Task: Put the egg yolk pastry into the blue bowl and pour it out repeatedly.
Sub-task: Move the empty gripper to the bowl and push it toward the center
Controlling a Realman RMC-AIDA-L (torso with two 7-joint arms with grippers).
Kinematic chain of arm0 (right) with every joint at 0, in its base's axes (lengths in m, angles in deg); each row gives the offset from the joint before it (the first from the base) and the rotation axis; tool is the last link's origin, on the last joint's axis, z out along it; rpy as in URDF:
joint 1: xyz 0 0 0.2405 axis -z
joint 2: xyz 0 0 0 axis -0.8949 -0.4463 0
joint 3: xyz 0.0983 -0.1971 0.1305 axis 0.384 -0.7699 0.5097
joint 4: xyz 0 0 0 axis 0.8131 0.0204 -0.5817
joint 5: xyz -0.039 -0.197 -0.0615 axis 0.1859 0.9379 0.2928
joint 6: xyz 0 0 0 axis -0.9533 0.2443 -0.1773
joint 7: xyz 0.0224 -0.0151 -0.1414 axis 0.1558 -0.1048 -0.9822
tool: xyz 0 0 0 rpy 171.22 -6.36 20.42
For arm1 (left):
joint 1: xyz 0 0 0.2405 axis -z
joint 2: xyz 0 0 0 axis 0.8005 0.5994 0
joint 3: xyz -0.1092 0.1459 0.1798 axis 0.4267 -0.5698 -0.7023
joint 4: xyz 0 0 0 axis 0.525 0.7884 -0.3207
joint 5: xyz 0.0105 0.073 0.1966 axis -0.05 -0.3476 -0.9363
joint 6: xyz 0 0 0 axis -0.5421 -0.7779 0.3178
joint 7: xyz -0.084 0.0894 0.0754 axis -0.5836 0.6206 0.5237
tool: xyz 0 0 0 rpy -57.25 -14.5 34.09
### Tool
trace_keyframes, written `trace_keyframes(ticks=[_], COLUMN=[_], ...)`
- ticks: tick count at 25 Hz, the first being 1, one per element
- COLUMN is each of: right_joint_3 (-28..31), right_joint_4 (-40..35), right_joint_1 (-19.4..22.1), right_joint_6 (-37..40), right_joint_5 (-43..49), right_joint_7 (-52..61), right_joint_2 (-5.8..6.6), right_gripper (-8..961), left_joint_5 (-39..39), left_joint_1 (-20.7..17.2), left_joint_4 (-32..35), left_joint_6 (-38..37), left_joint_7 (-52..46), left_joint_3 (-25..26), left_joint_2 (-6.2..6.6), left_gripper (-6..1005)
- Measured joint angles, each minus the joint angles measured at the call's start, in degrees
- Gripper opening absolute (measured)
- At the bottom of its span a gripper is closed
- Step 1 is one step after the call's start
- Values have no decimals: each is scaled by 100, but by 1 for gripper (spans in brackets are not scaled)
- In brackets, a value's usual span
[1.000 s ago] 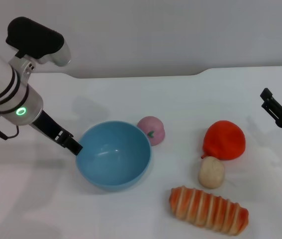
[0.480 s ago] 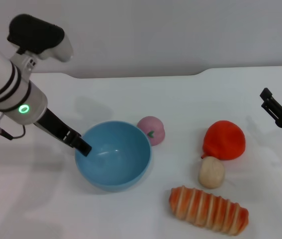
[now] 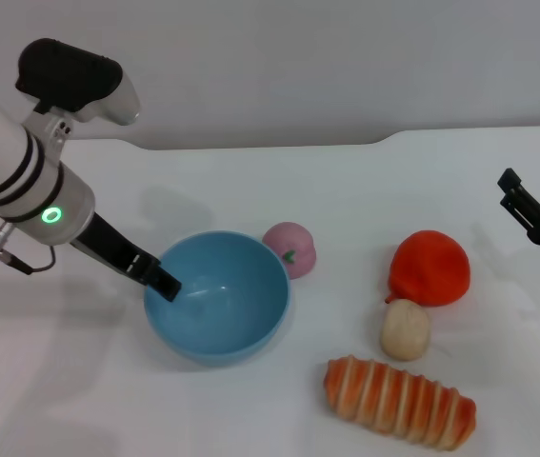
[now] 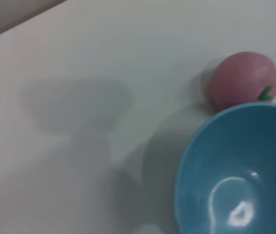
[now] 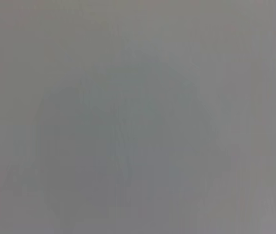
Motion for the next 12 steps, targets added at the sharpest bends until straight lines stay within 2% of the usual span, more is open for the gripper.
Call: trace_keyframes(ticks=[12], right_joint_3=[4], right_joint_4=[3], right_joint_1=[29], right_joint_6=[-12], right_joint_5=[9], right_joint_7=[-27], right_joint_2=[0], right_gripper=[794], left_joint_5=[124], left_joint_1=[50], left_joint_4=[347], left_joint_6=[-246], left_joint_7=[-4], left_joint_3=[-80], left_joint_2=[-3], left_gripper=[839])
